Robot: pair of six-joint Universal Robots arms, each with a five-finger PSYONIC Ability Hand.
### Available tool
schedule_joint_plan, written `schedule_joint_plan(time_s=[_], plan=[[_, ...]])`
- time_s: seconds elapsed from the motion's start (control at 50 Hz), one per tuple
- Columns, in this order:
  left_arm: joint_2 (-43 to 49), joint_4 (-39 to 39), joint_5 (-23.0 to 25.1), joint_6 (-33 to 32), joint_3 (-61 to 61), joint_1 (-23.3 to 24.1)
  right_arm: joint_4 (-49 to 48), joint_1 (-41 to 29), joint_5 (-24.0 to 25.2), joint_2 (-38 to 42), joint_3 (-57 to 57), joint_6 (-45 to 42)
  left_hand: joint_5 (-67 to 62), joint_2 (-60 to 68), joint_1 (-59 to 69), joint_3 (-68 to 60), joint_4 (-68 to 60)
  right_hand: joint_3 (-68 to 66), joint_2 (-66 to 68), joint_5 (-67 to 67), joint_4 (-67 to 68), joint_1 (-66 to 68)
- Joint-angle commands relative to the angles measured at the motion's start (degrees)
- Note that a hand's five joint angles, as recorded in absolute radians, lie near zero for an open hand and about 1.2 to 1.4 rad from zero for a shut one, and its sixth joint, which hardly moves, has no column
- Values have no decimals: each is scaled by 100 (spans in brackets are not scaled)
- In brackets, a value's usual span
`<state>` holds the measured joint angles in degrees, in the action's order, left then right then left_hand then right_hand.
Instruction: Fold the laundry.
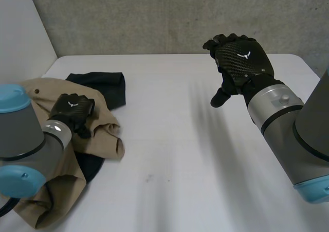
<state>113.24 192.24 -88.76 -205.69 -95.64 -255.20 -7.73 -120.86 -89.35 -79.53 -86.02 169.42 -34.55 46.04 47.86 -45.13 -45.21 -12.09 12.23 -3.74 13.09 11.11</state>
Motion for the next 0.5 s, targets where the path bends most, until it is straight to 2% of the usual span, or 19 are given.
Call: schedule_joint_plan(time_s=[0.02,0.1,0.16,0.28,0.34,0.44,0.5], plan=[[242,-28,-97,-68,528,14,0,45,5,-1,32,-5,-3545,3396,3214,-3487,-3479,209,-223,374,-309,-111],[163,-37,-273,-51,1099,137,0,106,5,-1,67,-5,-3545,3396,3214,-3487,-3479,209,-223,374,-309,-111],[67,-55,-536,20,1653,479,0,167,5,-18,94,-23,-3545,3396,3214,-3487,-3479,209,-223,374,-309,-111],[-48,-37,-818,204,2724,1804,0,440,-3,-71,137,-339,-3545,3396,3214,-3487,-3479,209,-223,374,-309,-111],[31,-19,-844,362,2989,2210,8,686,-3,-124,199,-453,-3545,3396,3214,-3487,-3479,209,-223,374,-309,-111],[863,-46,-897,696,3533,3228,8,1081,5,-256,305,-445,-3545,3396,3214,-3487,-3479,209,-223,374,-309,-111],[1208,-63,-967,740,3693,3608,8,1371,41,-300,366,-427,-3545,3396,3214,-3487,-3479,209,-223,374,-309,-111]])
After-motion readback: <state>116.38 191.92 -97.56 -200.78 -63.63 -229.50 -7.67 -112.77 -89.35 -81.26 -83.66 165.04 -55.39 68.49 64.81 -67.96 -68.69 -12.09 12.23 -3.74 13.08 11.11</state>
